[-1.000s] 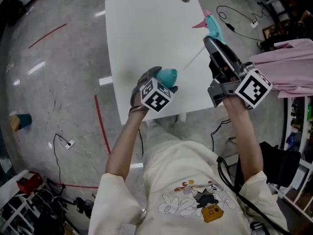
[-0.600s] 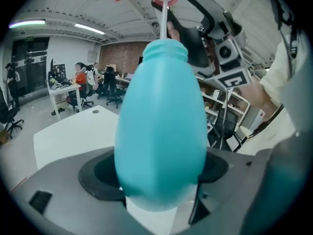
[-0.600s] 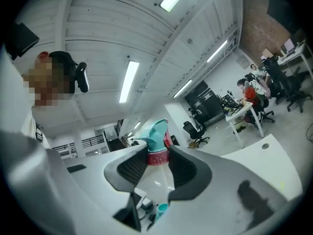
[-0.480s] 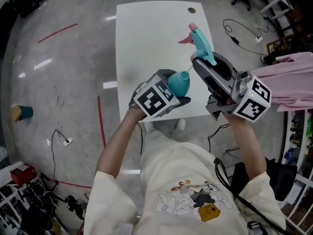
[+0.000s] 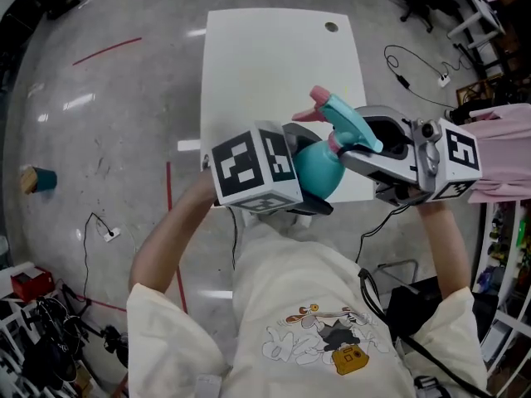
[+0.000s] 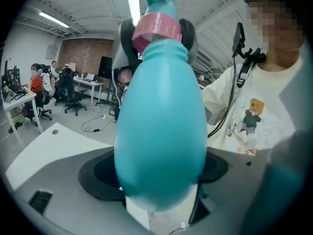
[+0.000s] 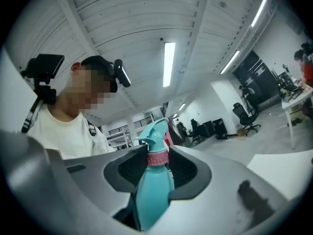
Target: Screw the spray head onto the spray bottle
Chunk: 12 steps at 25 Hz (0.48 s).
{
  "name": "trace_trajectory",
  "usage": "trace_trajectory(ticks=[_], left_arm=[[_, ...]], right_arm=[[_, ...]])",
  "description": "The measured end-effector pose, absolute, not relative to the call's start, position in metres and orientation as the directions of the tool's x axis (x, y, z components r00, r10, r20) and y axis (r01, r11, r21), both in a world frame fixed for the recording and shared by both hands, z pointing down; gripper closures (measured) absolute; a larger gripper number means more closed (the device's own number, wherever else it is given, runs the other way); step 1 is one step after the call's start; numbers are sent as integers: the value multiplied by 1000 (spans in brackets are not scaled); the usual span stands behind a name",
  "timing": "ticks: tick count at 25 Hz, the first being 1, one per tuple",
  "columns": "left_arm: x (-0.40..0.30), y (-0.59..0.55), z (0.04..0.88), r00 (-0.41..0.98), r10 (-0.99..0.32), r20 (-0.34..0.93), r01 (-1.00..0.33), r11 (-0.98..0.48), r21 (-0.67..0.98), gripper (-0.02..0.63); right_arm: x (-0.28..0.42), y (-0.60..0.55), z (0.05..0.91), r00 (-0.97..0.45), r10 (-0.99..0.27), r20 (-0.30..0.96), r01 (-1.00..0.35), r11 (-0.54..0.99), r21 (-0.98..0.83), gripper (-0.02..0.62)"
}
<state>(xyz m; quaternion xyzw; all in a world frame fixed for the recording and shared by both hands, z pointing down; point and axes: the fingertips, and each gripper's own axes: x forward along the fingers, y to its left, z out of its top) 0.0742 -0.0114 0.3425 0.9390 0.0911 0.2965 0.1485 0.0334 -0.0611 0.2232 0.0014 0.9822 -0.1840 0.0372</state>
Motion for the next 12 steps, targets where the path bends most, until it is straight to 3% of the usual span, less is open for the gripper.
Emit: trace_trajectory(ticks=[6,12], left_arm=[[82,5,323,781,337,526,172,-925,338,179],[95,8,314,784,366,502,188,-910,370,179]], right_arm=[[44,-48,202,-977,120,-175,182,901,-395,460],[59,-43,195,-960,165,-226,245,888,-390,460]])
